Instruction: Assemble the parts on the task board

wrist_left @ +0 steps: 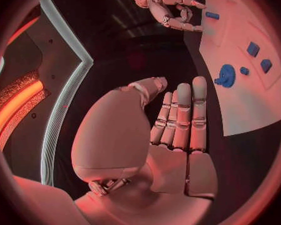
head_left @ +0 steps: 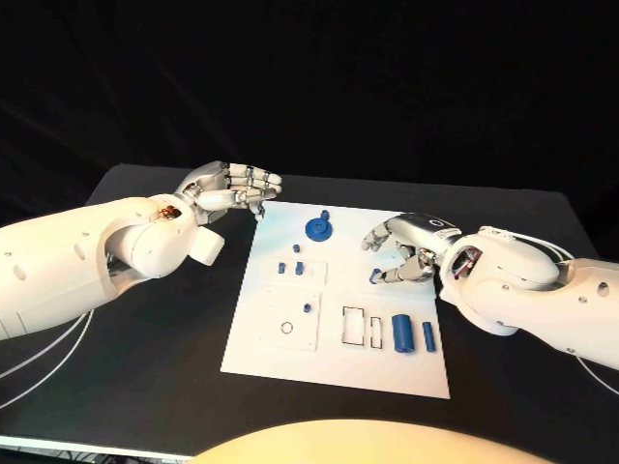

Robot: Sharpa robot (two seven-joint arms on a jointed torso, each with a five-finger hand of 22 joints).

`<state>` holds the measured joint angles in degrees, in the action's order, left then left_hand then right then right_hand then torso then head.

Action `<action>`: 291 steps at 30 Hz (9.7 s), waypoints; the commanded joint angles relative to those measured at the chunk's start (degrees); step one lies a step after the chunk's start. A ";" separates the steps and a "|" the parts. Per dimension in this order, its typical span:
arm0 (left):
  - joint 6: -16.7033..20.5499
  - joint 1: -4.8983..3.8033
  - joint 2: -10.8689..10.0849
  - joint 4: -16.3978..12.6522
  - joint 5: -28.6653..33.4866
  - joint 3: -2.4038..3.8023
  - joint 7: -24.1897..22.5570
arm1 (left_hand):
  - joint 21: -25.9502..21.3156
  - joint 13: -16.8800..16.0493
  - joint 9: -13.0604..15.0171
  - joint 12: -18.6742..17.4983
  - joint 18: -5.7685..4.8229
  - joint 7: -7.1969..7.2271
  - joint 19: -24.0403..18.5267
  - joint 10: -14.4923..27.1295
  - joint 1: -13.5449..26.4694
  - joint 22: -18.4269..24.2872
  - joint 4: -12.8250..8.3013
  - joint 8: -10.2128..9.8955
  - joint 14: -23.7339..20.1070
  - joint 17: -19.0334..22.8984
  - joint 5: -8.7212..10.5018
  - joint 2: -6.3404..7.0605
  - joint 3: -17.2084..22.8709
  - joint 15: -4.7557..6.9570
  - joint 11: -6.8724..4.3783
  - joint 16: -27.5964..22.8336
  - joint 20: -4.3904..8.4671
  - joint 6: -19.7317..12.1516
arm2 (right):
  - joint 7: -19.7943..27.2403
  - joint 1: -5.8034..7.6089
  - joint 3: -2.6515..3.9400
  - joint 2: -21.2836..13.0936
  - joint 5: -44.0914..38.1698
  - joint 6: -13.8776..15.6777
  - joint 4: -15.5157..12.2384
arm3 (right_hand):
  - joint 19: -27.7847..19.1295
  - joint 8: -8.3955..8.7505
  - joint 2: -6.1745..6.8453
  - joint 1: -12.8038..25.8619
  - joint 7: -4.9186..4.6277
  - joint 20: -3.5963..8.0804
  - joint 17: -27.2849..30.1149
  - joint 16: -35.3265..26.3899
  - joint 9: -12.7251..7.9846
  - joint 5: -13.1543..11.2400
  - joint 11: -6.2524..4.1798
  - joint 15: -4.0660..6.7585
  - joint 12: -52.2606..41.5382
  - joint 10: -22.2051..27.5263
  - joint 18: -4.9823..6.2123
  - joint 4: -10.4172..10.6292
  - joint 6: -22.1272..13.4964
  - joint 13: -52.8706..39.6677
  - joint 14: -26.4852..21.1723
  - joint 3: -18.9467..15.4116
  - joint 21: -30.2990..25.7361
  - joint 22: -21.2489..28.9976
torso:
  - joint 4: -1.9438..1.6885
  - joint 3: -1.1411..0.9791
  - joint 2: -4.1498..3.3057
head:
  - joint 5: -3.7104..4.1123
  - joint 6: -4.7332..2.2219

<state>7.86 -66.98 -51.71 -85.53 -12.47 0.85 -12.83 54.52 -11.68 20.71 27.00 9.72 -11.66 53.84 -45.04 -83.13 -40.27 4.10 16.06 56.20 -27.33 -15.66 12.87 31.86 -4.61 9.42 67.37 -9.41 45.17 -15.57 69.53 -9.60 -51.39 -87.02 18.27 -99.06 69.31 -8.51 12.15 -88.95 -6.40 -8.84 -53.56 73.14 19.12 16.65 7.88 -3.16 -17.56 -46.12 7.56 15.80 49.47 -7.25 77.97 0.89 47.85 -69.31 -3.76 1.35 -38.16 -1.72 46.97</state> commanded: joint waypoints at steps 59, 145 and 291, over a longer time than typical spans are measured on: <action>-2.47 -0.03 0.04 0.05 -0.62 0.00 1.34 | -0.17 -0.13 0.12 1.07 0.91 -1.40 -0.42 0.75 0.70 0.09 0.31 0.82 -0.53 0.20 -0.23 -0.81 -0.20 -0.06 0.04 0.45 -0.24 -0.78 | -0.87 -0.82 -0.28 2.23 -0.99 -5.38 2.31 | 6.76 -0.29 2.92 3.57 -2.64 2.00 -0.21 1.56 0.70 -0.47 -1.96 2.03 -1.41 -9.93 -1.37 -1.36 9.01 3.51 3.09 27.91 10.94 -7.82 | -0.07 0.03 0.01 | 0.12 0.35; -2.35 -0.03 0.36 0.21 -0.70 -0.02 1.61 | -0.32 -0.12 0.15 1.55 0.91 -1.43 -0.40 1.21 1.01 0.23 0.67 1.17 -0.53 0.29 -0.26 -1.05 -0.17 -0.11 0.08 0.62 -0.32 -1.15 | 2.20 2.97 -0.06 0.71 0.69 1.02 -5.78 | 13.33 -4.20 -0.45 6.84 -0.63 4.66 -5.96 3.79 4.65 -0.59 -5.11 4.89 -1.78 -24.28 -3.75 -13.96 13.54 1.15 6.39 39.95 23.93 -14.57 | -0.06 0.15 0.16 | 0.53 -0.23; -2.82 -0.02 0.97 0.99 -0.87 -0.07 1.91 | -0.47 -0.10 0.18 2.22 0.93 -1.44 -0.31 1.70 1.06 0.39 0.83 1.66 -0.60 0.42 -0.26 -1.07 -0.07 -0.13 0.10 0.80 -0.35 -1.57 | 7.51 -9.09 -0.87 13.91 -3.80 6.84 -0.51 | -1.31 4.26 0.22 -2.45 -2.32 0.32 19.81 -10.14 0.63 0.10 0.34 0.26 -5.02 6.92 2.18 -5.26 0.07 2.45 -5.83 9.72 -14.84 -0.25 | -0.07 0.10 0.09 | -4.90 0.85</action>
<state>5.92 -66.97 -50.77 -84.45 -13.28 0.76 -10.66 54.30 -11.71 20.83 28.95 9.71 -11.35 53.64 -43.83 -82.37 -39.97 4.60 17.41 55.99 -27.00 -15.66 12.12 31.70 -4.83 9.41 67.82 -9.61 43.83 -9.58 60.25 -10.57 -36.99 -92.82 22.81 -99.11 67.58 -4.34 12.44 -91.02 -8.41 -8.45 -33.67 62.81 19.80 16.55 8.40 -3.04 -22.48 -39.19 8.93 10.41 49.71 -4.75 71.74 10.62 32.78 -69.46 -3.82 1.42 -38.14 -6.83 47.94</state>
